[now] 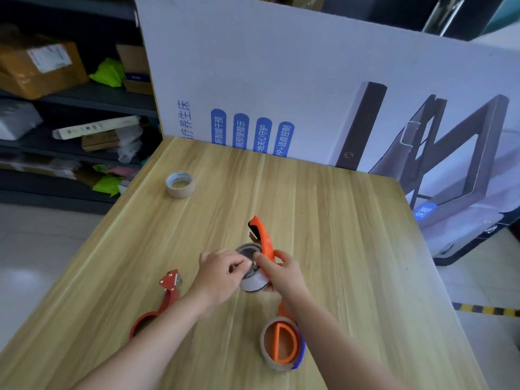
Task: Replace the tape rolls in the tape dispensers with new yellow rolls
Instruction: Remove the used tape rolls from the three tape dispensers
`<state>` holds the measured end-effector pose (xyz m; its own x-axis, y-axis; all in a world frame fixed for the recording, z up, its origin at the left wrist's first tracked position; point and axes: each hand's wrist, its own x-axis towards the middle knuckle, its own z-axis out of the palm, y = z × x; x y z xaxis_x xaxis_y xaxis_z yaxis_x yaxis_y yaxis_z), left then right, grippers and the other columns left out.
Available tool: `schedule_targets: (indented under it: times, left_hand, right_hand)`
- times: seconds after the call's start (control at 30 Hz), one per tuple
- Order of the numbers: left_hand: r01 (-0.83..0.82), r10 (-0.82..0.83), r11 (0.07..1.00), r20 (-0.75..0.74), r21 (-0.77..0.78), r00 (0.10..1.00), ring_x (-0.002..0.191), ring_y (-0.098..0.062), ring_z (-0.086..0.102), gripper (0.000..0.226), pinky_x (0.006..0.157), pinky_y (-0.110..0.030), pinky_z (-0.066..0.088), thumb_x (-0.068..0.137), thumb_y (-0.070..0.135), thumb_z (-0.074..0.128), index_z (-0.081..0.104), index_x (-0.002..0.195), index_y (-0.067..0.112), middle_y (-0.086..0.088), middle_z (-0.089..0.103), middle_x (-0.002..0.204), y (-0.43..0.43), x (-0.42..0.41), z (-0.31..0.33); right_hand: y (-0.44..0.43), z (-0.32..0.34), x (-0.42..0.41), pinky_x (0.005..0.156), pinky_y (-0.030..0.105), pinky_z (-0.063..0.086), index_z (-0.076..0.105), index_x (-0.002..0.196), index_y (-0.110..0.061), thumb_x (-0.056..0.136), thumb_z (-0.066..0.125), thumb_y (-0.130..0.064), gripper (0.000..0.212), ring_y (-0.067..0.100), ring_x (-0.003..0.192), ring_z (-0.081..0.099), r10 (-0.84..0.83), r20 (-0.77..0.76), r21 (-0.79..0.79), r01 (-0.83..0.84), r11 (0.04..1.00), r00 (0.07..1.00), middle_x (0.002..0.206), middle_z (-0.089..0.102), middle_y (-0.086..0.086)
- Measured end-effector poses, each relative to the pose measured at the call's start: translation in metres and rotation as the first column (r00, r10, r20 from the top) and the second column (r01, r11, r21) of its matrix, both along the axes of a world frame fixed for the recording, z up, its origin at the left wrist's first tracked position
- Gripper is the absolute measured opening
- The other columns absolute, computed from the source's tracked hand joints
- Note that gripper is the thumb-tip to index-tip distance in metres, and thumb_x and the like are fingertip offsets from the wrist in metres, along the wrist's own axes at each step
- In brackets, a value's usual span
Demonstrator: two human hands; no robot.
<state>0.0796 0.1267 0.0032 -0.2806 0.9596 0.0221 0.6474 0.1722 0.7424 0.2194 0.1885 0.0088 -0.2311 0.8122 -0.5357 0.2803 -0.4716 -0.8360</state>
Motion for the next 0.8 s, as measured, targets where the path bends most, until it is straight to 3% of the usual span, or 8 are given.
schedule_targets:
  times: [0.07,0.13,0.23,0.4,0.5,0.6,0.73,0.8]
  left_hand:
    - [0.042,-0.021,0.992,0.176,-0.117,0.984,0.092,0.016,0.054,0.017,0.092,-0.027,0.024,0.083,0.039,0.062,0.076,0.091,0.031,0.024,0.067,0.083,0.002,-0.004,0.003]
    - [0.062,0.001,0.988,0.414,-0.140,0.910,0.099,0.000,0.063,0.015,0.099,-0.030,0.037,0.084,0.017,0.070,0.076,0.097,0.022,0.013,0.073,0.091,0.007,-0.011,0.007]
    - [0.033,0.054,0.992,0.638,-0.123,0.768,0.078,-0.006,0.067,0.017,0.076,-0.015,0.051,0.085,-0.003,0.065,0.072,0.097,0.004,0.008,0.074,0.078,0.013,-0.020,0.018]
    - [-0.117,0.194,0.981,0.738,-0.155,0.646,0.073,-0.009,0.059,0.021,0.066,-0.015,0.043,0.081,-0.008,0.065,0.067,0.075,0.013,0.005,0.068,0.069,0.021,-0.033,0.035]
    - [-0.117,0.201,0.980,0.777,-0.163,0.597,0.075,-0.013,0.056,0.017,0.069,-0.021,0.040,0.082,-0.005,0.065,0.066,0.076,0.011,-0.002,0.065,0.076,0.023,-0.043,0.044]
    - [-0.110,0.178,0.984,0.796,-0.140,0.578,0.076,-0.014,0.056,0.015,0.072,-0.024,0.040,0.083,-0.003,0.065,0.066,0.077,0.010,-0.003,0.066,0.076,0.022,-0.050,0.049]
    - [-0.081,0.129,0.992,0.828,-0.100,0.546,0.069,-0.013,0.054,0.017,0.070,-0.024,0.039,0.087,0.000,0.060,0.065,0.076,0.012,0.004,0.068,0.065,0.020,-0.057,0.055]
    - [-0.056,0.097,0.995,0.857,-0.079,0.505,0.075,-0.017,0.059,0.009,0.075,-0.028,0.042,0.086,0.003,0.061,0.068,0.083,0.008,-0.002,0.070,0.074,0.018,-0.058,0.059]
  right_hand:
    - [0.003,0.007,-0.002,0.062,0.028,0.060,0.051,0.131,-0.014,0.081,0.075,-0.036,0.060,0.018,0.087,0.071,0.002,-0.014,0.016,-0.001,1.000,1.000,0.103,0.071,0.008]
    - [0.005,0.013,-0.004,0.067,0.030,0.061,0.051,0.131,-0.011,0.081,0.075,-0.037,0.062,0.019,0.091,0.071,0.004,-0.008,0.035,-0.004,0.999,1.000,0.108,0.070,0.010]
    - [0.006,0.023,-0.008,0.068,0.029,0.060,0.060,0.121,-0.002,0.086,0.069,-0.042,0.054,0.019,0.087,0.070,0.016,-0.083,0.021,-0.014,1.000,0.996,0.111,0.071,0.018]
    - [0.011,0.041,-0.016,0.067,0.025,0.052,0.070,0.103,-0.001,0.094,0.059,-0.013,0.019,0.020,0.074,0.066,0.085,-0.294,-0.023,-0.096,0.995,0.952,0.090,0.072,0.013]
    - [0.012,0.049,-0.023,0.064,0.021,0.053,0.068,0.101,-0.005,0.092,0.056,0.002,0.017,0.014,0.070,0.067,0.181,-0.321,0.015,-0.186,0.982,0.930,0.085,0.071,0.007]
    - [0.012,0.055,-0.027,0.063,0.022,0.055,0.066,0.105,0.000,0.090,0.063,-0.001,0.015,0.014,0.069,0.068,0.187,-0.305,0.047,-0.181,0.982,0.934,0.083,0.071,0.008]
    - [0.013,0.066,-0.035,0.059,0.023,0.054,0.071,0.087,-0.011,0.088,0.067,-0.009,0.004,0.013,0.066,0.070,0.195,-0.344,0.063,-0.185,0.981,0.918,0.077,0.075,0.002]
    - [0.013,0.072,-0.042,0.063,0.026,0.054,0.072,0.096,-0.007,0.087,0.070,-0.015,0.013,0.018,0.072,0.070,0.186,-0.354,0.056,-0.178,0.982,0.917,0.085,0.074,0.007]
